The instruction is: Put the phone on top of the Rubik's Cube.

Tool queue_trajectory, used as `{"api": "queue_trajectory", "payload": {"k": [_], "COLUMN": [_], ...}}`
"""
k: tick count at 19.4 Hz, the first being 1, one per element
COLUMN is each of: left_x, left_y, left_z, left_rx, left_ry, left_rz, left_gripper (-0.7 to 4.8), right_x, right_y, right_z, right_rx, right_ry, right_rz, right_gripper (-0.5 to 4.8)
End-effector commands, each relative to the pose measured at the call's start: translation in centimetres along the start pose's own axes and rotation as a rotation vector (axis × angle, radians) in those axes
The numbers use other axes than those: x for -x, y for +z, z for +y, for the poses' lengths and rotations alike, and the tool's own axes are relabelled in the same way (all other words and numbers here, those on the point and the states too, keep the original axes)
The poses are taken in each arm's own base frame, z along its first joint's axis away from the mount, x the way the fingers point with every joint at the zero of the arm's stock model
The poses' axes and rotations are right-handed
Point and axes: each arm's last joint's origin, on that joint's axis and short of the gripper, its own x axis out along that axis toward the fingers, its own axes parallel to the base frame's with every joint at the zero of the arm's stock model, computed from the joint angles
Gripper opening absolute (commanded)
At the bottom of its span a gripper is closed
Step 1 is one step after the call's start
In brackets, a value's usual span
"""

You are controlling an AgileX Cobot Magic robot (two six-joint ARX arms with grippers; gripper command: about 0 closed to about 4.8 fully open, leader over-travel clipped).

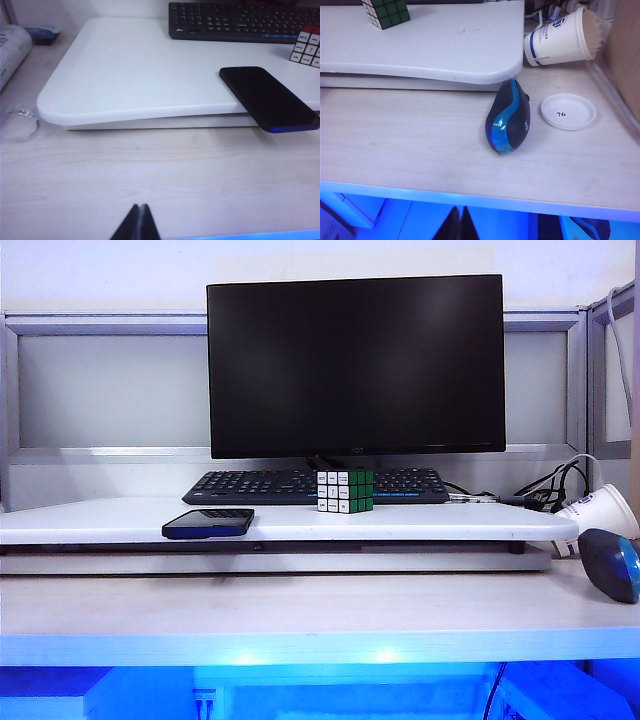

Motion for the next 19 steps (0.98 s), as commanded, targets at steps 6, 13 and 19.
{"api": "queue_trajectory", "payload": {"k": [6,13,19], "left_x": [0.0,0.0,0.2], "left_y": [-0.1,0.0,0.1], "left_z": [0.0,-0.4,-1.0], "left_rx": [-0.003,0.003,-0.001], "left_ry": [0.008,-0.138,-0.366], "left_rz": [0.005,0.001,0.003], "left_gripper": [-0.04,-0.04,-0.05], "right_x": [-0.1,-0.1,-0.1], "right_y": [-0.1,-0.1,0.4], "right_z": [0.0,0.0,0.4], "right_rx": [0.003,0.0,-0.06], "right_ry": [0.004,0.017,0.115], "right_rz": [-0.002,-0.002,-0.049], "right_gripper": [-0.05,-0.05,-0.05]}}
